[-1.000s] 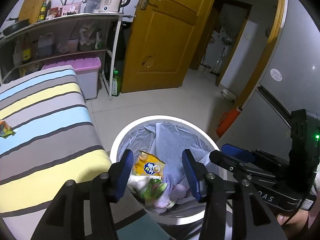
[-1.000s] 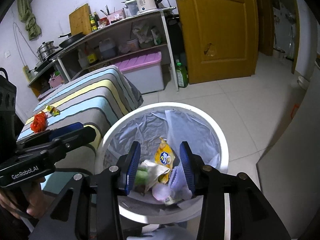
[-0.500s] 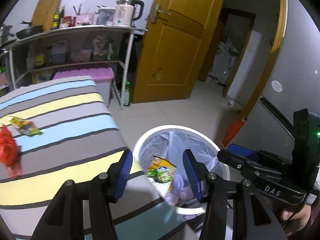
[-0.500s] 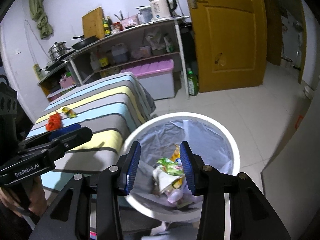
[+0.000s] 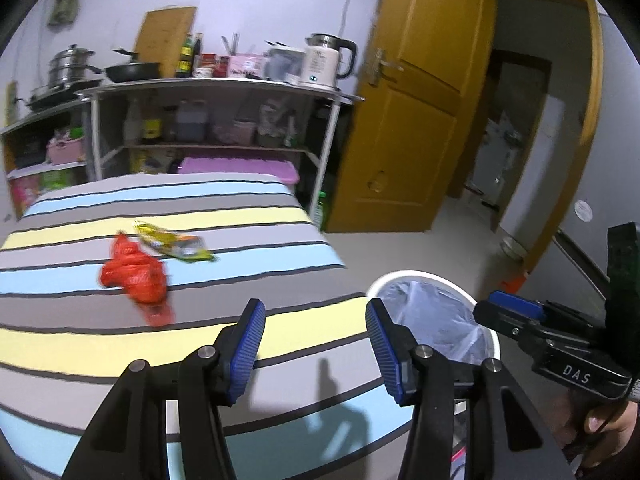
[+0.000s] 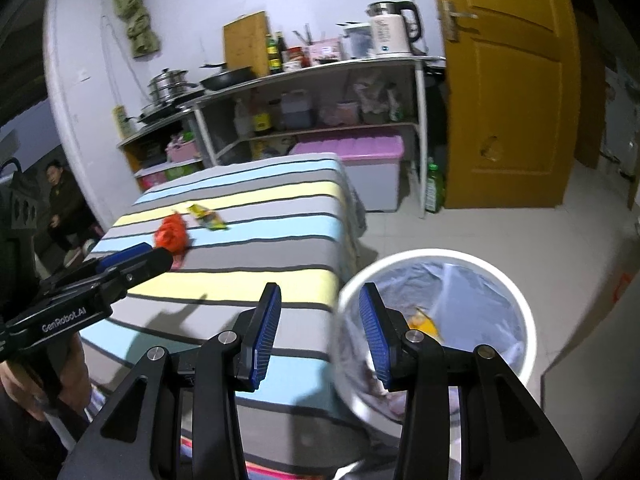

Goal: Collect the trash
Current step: 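Move both tools back over the bed toward the red bag and yellow wrapper, then grasp the red plastic bag with the left tool, then hold the red bag in the left tool while the right tool grasps the yellow wrapper, then carry the red bag and yellow wrapper over the trash bin with both tools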

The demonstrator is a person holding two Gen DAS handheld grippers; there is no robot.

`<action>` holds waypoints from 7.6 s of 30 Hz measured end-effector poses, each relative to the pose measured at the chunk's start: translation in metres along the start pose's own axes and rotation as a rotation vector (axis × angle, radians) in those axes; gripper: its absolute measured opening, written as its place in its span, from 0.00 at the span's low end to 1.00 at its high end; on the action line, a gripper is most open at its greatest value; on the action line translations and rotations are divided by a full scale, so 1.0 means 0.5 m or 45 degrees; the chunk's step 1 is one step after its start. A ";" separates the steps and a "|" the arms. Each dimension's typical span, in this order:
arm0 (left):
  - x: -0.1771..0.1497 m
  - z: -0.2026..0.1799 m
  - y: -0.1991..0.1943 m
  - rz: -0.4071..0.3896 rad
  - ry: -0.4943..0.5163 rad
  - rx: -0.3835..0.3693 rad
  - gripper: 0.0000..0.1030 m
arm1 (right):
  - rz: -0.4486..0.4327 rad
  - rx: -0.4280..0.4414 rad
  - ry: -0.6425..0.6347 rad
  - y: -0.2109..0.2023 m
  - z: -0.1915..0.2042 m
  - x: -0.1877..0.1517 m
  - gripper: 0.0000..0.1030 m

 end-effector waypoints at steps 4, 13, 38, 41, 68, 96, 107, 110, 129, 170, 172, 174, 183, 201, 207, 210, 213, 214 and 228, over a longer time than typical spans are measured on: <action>-0.003 0.051 -0.031 -0.021 -0.044 0.058 0.50 | 0.011 0.049 -0.053 0.015 0.045 0.006 0.41; -0.005 0.132 -0.072 -0.055 -0.112 0.151 0.50 | 0.019 0.131 -0.125 0.037 0.112 0.015 0.41; 0.020 0.222 -0.011 -0.019 -0.237 0.222 0.50 | 0.064 0.206 -0.191 0.124 0.143 0.055 0.41; 0.026 0.234 0.012 0.002 -0.260 0.236 0.50 | 0.065 0.212 -0.189 0.131 0.137 0.061 0.41; 0.039 0.270 0.225 0.169 -0.322 0.360 0.49 | 0.133 0.240 -0.187 0.250 0.110 0.092 0.41; 0.010 0.383 0.134 0.117 -0.326 0.314 0.36 | 0.376 0.268 -0.496 0.546 0.209 0.145 0.41; 0.007 0.391 0.141 0.126 -0.334 0.285 0.36 | 0.437 0.257 -0.536 0.589 0.210 0.147 0.41; 0.007 0.391 0.141 0.127 -0.332 0.287 0.36 | 0.459 0.298 -0.486 0.594 0.207 0.149 0.41; 0.006 0.357 0.116 0.120 -0.278 0.278 0.36 | 0.346 0.347 -0.292 0.454 0.203 0.123 0.15; -0.025 0.120 -0.134 -0.059 -0.065 0.136 0.36 | 0.074 0.253 -0.181 0.058 0.180 0.008 0.15; -0.023 0.108 -0.133 -0.059 -0.054 0.121 0.36 | 0.070 0.245 -0.177 0.052 0.174 0.007 0.15; -0.022 0.096 -0.132 -0.060 -0.045 0.112 0.36 | 0.064 0.235 -0.170 0.047 0.166 0.007 0.15; -0.010 0.047 -0.112 -0.057 0.002 0.078 0.36 | 0.039 0.197 -0.133 0.030 0.131 0.004 0.15; 0.010 -0.091 -0.030 -0.014 0.111 -0.060 0.36 | 0.010 0.045 0.001 -0.022 0.001 -0.015 0.15; 0.011 -0.132 0.002 0.013 0.141 -0.101 0.36 | 0.003 -0.004 0.052 -0.033 -0.044 -0.023 0.15; 0.010 -0.154 0.015 0.019 0.159 -0.120 0.36 | 0.003 -0.027 0.082 -0.037 -0.070 -0.029 0.15; 0.012 -0.177 0.032 0.032 0.173 -0.141 0.36 | 0.005 -0.046 0.103 -0.040 -0.092 -0.032 0.15; 0.011 -0.186 0.039 0.038 0.181 -0.148 0.36 | 0.006 -0.052 0.111 -0.040 -0.100 -0.034 0.15; -0.001 -0.265 0.118 0.111 0.250 -0.207 0.36 | 0.035 -0.122 0.205 -0.031 -0.191 -0.051 0.15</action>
Point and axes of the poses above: each gripper's, at about its wrist camera, not at the fingertips, and y roughly the way its jaws point, z to its left, x to its top, the point moved 1 cm from there along y, roughly the way its jaws point, and after that the axes turned 12 degrees about x, right-handed, at the moved point
